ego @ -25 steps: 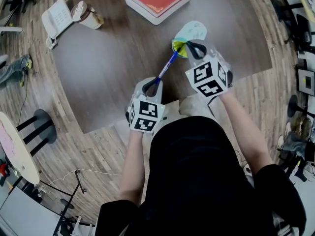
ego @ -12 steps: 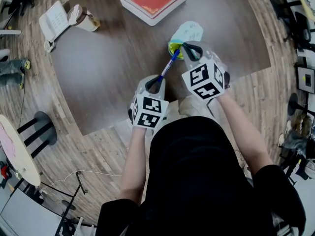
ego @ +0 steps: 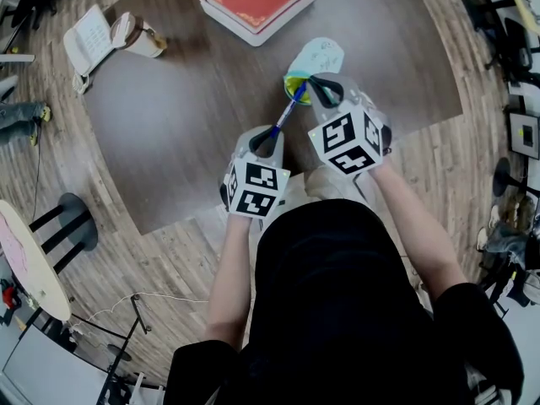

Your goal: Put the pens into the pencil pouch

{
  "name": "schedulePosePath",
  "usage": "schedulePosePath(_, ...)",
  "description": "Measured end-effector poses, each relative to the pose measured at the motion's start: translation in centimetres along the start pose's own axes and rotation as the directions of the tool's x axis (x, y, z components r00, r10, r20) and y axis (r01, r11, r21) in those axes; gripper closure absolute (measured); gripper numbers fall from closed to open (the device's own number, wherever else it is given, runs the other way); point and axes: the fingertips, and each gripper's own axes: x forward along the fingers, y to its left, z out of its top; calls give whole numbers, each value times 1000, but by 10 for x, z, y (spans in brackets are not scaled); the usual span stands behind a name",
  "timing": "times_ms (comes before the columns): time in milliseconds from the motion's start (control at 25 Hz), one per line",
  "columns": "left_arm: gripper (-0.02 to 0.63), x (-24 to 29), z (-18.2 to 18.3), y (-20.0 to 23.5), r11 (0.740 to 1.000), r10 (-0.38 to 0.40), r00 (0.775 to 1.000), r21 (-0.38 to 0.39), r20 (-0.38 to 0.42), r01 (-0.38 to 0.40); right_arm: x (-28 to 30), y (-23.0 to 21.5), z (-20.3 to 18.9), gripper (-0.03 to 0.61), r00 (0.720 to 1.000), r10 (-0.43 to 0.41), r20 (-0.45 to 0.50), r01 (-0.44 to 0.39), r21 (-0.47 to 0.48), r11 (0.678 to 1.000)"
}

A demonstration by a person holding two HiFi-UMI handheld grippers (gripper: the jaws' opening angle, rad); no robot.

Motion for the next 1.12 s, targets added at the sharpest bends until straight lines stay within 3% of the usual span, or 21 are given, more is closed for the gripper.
schedulePosePath(1120, 580, 23, 36, 5, 1000, -1, 1000, 15, 19, 0, -2, -2, 0, 558, 999, 31, 12, -31, 2, 1000)
